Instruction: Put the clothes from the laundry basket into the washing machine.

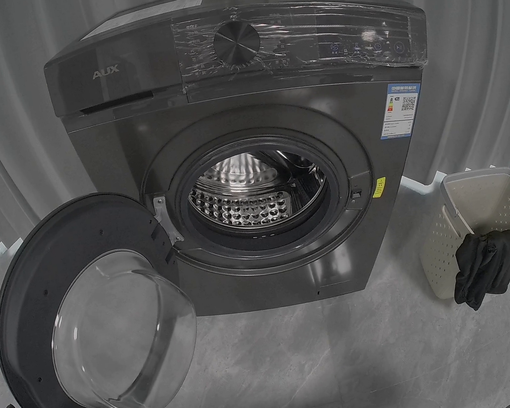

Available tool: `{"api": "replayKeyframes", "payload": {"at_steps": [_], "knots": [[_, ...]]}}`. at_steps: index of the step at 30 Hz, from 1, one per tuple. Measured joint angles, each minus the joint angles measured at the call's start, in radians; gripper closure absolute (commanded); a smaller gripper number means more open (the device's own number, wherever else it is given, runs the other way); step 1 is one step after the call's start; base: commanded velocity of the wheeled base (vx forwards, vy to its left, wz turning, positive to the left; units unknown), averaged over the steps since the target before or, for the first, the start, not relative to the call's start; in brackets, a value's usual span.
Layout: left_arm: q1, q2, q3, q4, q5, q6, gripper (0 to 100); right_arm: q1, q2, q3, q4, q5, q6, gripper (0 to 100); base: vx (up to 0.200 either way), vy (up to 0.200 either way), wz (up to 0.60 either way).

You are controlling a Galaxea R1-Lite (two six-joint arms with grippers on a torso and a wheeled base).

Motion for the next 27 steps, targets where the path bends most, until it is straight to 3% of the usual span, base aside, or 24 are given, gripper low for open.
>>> {"api": "replayKeyframes", "payload": {"at_steps": [3, 27], "knots": [[0.0, 0.0, 0.0, 0.0, 0.0, 0.0, 0, 0.0, 0.0, 0.0, 0.0, 0.0, 0.0, 0, 0.0, 0.0, 0.0], [0.001, 0.0, 0.0, 0.0, 0.0, -0.001, 0, 0.001, 0.001, 0.0, 0.0, 0.0, 0.0, 0, 0.0, -0.2, 0.0]]}}
